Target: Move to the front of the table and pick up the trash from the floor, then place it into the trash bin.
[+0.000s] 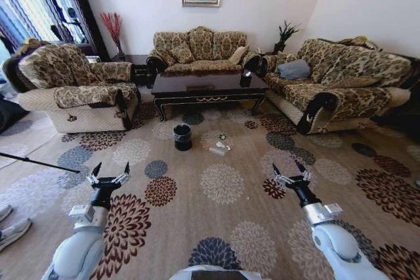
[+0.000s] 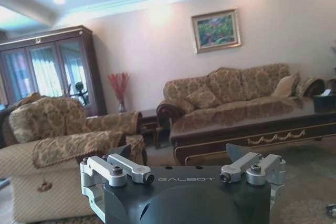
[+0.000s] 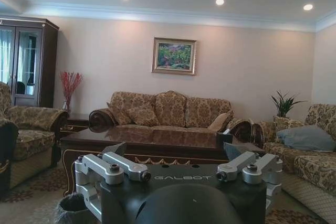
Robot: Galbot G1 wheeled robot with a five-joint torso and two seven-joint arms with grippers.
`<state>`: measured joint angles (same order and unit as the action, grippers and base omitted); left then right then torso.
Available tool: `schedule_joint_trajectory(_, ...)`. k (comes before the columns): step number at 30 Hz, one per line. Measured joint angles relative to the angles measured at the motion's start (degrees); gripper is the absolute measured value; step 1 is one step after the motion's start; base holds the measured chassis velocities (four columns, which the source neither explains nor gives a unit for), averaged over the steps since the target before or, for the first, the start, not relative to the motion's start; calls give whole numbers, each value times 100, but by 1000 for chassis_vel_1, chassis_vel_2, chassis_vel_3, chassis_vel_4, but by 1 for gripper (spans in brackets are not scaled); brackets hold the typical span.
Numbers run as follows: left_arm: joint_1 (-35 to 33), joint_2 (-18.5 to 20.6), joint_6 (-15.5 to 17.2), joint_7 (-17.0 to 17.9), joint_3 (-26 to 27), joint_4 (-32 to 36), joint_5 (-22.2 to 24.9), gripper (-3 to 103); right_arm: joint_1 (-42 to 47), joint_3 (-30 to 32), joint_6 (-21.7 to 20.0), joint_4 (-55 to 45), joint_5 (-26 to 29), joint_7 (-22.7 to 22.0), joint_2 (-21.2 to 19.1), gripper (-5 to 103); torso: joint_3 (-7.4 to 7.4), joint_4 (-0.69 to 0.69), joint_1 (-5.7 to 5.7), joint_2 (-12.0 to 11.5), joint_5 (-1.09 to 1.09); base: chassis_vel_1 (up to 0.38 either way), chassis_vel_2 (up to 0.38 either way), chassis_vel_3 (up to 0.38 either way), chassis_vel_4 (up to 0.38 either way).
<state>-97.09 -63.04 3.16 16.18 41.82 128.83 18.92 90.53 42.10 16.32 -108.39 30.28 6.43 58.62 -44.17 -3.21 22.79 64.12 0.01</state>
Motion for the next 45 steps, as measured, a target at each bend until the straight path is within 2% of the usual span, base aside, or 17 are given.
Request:
schedule_joint_trajectory(1, 0, 0, 0, 0, 0, 0, 0, 100, 0, 0, 0, 0, 0, 0, 0, 100, 0, 0, 0, 0, 0, 0, 0, 0, 0)
schedule_joint_trajectory(5, 39, -11, 355, 258, -134, 131, 15, 100, -58, -18, -35, -12, 23, -23, -1, 100, 68, 0, -65, -133, -1, 0, 0, 0, 0)
schedule_joint_trajectory(13, 196, -25, 460, 273, -301, 31, 128, 100, -36, -11, -13, 97, -54, -21, 48, 100, 201, 0, -181, -383, -1, 0, 0, 0, 0)
schedule_joint_trajectory(21, 249, -83, 344, 28, -357, -43, 99, 100, -8, -29, 52, 197, -220, -76, 68, 100, 323, -1, -272, -594, -1, 0, 0, 0, 0)
schedule_joint_trajectory(34, 164, 129, 625, -562, -287, 82, 873, 100, -18, -47, 74, 235, -253, -105, 91, 100, 537, 0, -449, -987, -1, 0, 0, 0, 0)
schedule_joint_trajectory(38, 138, 125, 746, -617, -300, 194, 1170, 100, 11, -36, 94, 235, -252, -105, 96, 100, 598, 0, -494, -1092, -1, 0, 0, 0, 0)
schedule_joint_trajectory(45, 145, 155, 772, -672, -311, 200, 1210, 100, 69, -35, 121, 240, -265, -92, 138, 100, 693, 0, -563, -1256, -1, 0, 0, 0, 0)
